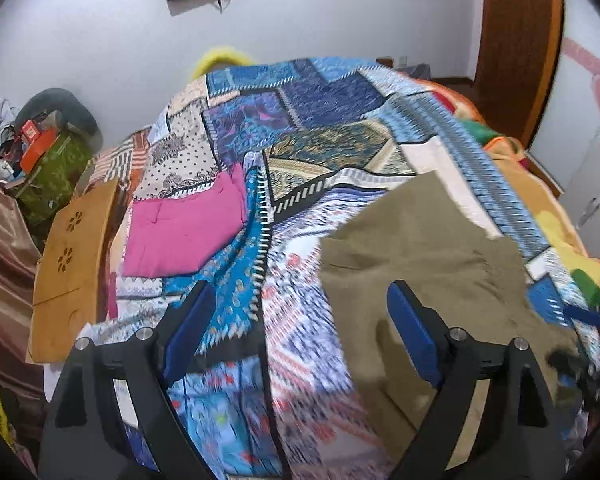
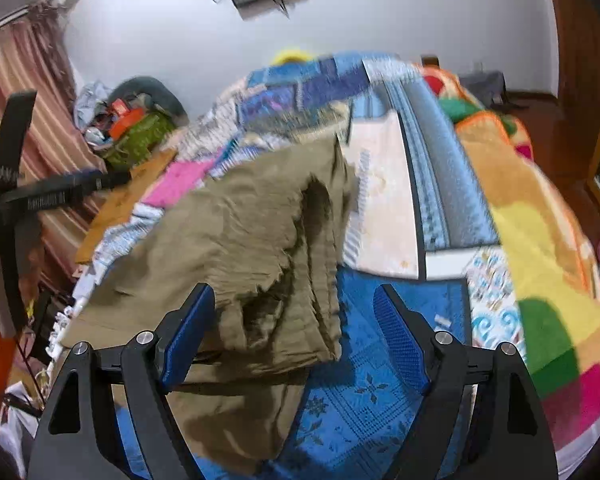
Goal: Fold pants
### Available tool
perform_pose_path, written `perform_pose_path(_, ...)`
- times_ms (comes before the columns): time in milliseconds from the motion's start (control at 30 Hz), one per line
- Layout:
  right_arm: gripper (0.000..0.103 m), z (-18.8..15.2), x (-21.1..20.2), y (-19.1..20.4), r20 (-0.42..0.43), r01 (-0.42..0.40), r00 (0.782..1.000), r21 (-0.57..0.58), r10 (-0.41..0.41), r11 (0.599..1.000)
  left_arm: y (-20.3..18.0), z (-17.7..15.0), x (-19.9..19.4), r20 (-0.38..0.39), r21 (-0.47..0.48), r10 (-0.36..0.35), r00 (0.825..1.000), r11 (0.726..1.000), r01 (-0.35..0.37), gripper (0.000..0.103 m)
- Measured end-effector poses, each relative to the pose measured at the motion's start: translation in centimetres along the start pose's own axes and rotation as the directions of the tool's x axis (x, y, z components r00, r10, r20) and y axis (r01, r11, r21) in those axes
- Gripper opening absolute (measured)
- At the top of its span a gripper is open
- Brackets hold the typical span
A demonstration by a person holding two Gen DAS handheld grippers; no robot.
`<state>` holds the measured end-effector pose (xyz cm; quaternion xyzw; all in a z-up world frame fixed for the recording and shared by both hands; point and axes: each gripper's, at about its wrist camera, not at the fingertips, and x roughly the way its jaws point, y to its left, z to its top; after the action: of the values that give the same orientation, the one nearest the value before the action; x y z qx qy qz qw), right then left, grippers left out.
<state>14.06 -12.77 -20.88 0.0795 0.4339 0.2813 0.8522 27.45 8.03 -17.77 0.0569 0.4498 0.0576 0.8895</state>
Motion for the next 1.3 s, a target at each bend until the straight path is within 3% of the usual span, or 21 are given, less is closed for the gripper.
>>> perform_pose_path(67,0.079,-0.8,1.3,-0.5,-0.046,-0.008,0.999,0.026,0.009,1.000,0.5,0.9,2.4,-0.035,0.001,-0.011,0.999,1.000,0.011,0.088)
perform_pose_path(167,0.081,-1.4,1.2,-1.2,-0.036,-0.040,0.998,0.062,0.042,0.997,0.5,1.8,6.1,-0.096,-0.004,-0.061,0.994,0.998,0.061,0.088)
perform_pose_path(267,0.081,-1.3,1.1,-1.4,-0.043,-0.054,0.997,0.067,0.057,0.996,0.0,2.0,9.8,-0.170,-0.018,-0.141,0.975,0.990,0.140,0.088)
perform_pose_path(333,0.082,-1.3,1.2,-1.4,-0.041,-0.054,0.998,0.064,0.057,0.996,-0.6,1.4,12.3,-0.231,-0.020,-0.142,0.962,0.990,0.141,0.089)
perform_pose_path(400,0.084,-1.3,1.3,-1.5,-0.040,-0.053,0.998,0.060,0.055,0.997,-0.6,0.6,13.7,-0.248,-0.038,-0.132,0.960,0.991,0.127,0.102)
perform_pose_path(433,0.084,-1.2,1.4,-1.6,-0.042,-0.056,0.997,0.062,0.059,0.997,0.0,0.2,13.9,-0.221,-0.066,-0.145,0.964,0.989,0.134,0.103)
perform_pose_path(500,0.084,-1.1,1.5,-1.8,-0.043,-0.063,0.997,0.066,0.066,0.996,0.7,-0.3,13.7,-0.208,-0.092,-0.161,0.965,0.985,0.144,0.103)
perform_pose_path(700,0.084,-0.2,1.6,-1.6,-0.037,-0.013,0.999,0.041,0.015,0.999,1.9,-2.5,11.3,-0.170,-0.092,-0.041,0.985,0.995,0.025,0.103)
perform_pose_path(900,0.084,0.4,-0.1,-1.4,-0.006,0.030,1.000,0.045,-0.029,0.999,4.1,-6.2,8.1,-0.175,-0.169,0.038,0.984,0.983,-0.068,0.103)
perform_pose_path(1033,0.084,0.0,-1.5,-0.7,0.013,0.034,0.999,0.017,-0.034,0.999,4.7,-8.9,5.5,-0.178,-0.218,0.018,0.984,0.974,-0.058,0.103)
perform_pose_path(1167,0.084,-0.7,-2.3,0.2,0.009,0.034,0.999,-0.007,-0.034,0.999,5.1,-12.1,3.2,-0.180,-0.296,-0.071,0.981,0.955,0.015,0.103)
perform_pose_path(1300,0.084,-2.0,-2.7,0.6,0.000,0.025,1.000,0.009,-0.025,1.000,4.8,-14.1,1.6,-0.168,-0.338,-0.116,0.979,0.940,0.054,0.103)
